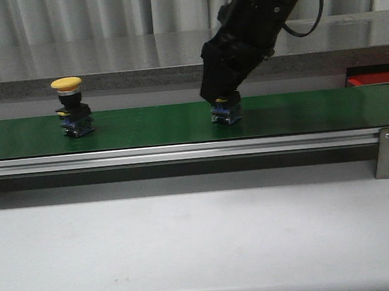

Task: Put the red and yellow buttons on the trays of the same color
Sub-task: 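Grasp the red button with the right gripper and carry it to the red tray, then open the right gripper to drop the red button into the red tray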

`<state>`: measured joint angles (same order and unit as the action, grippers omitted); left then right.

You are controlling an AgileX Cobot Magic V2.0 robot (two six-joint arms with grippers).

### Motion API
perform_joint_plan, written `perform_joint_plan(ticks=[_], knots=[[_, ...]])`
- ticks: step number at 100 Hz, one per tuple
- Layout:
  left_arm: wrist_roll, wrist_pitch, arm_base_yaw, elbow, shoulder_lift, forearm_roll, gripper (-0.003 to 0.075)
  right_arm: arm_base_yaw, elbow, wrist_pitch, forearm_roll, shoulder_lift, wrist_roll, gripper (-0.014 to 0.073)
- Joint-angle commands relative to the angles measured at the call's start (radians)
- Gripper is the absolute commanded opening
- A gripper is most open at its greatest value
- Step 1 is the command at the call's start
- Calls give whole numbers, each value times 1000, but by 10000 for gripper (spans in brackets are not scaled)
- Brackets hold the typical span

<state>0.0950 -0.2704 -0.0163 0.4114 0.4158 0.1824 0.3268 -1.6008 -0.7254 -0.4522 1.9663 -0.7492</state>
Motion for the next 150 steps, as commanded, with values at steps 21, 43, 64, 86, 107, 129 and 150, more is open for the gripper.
perform_joint_plan(ticks=[21,43,64,86,107,129,150], knots=[[-11,80,-7,28,6,11,-20,-48,-33,-35,-7,-82,-1,189],[-11,80,-7,28,6,11,-20,-149,-33,-34,-7,-189,5,183],[-11,80,-7,28,6,11,-20,-354,-33,-2,-7,-241,50,183],[-11,80,-7,28,6,11,-20,-574,-32,90,-14,-218,94,183],[-11,80,-7,28,6,11,-20,-664,-32,142,-48,-137,94,183],[-11,80,-7,28,6,11,-20,-670,-32,224,-61,-33,93,183],[-11,80,-7,28,6,11,-20,-670,-32,252,-89,45,92,183]])
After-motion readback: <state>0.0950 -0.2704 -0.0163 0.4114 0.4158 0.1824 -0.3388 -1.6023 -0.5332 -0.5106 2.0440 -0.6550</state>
